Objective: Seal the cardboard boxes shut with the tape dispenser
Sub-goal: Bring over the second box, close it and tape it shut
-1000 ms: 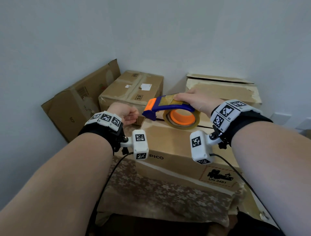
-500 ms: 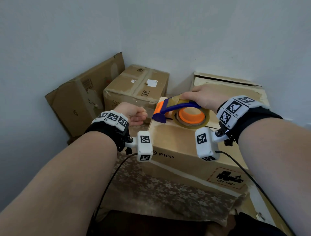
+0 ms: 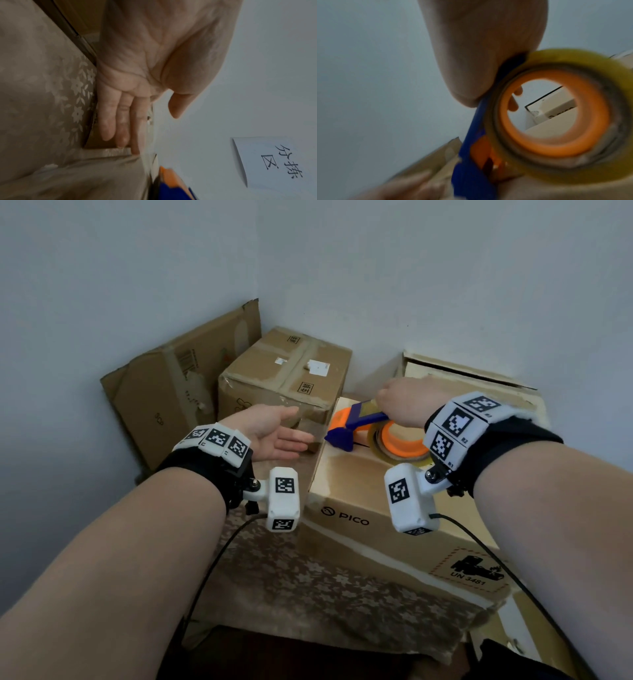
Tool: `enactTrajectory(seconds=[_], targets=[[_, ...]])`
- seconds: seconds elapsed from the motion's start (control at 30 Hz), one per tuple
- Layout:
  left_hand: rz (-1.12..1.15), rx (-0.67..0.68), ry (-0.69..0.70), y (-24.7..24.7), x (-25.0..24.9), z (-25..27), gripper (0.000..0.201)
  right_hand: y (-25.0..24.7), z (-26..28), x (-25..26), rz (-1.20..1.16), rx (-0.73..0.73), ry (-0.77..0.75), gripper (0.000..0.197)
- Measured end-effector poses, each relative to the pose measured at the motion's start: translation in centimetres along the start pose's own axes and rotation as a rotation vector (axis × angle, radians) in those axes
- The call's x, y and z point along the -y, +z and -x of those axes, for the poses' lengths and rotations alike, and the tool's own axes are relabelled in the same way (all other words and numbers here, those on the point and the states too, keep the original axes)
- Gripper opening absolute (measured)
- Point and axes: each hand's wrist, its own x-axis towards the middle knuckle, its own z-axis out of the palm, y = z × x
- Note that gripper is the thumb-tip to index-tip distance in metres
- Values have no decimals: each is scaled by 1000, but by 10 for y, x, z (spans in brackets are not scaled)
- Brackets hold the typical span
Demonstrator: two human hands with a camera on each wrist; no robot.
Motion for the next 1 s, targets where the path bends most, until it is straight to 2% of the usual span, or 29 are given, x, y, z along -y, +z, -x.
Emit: enactTrajectory(seconds=[0.07, 0.2, 0.3, 0.37, 0.63, 0.87, 1.0], targets=[[24, 52, 32, -6, -1, 4, 54, 0, 2, 12, 179, 4, 26, 27], [-68, 165, 51, -13, 0, 9, 48, 6, -5, 24, 357, -28, 16, 25], [-137, 214, 38, -16, 4, 4, 62, 14, -6, 32, 367, -66, 97, 57], [-186, 235, 25, -17, 8, 1, 68, 19, -10, 39, 415, -38, 115, 64], [-317, 312, 16, -16, 18, -15, 73, 26, -31, 51, 406, 88, 126, 61], [-379, 395, -21, -18, 16, -20, 77, 30, -35, 51, 411, 79, 148, 58], [-483, 393, -59, -15, 7, -11, 86, 32, -38, 51, 437, 56, 176, 59]])
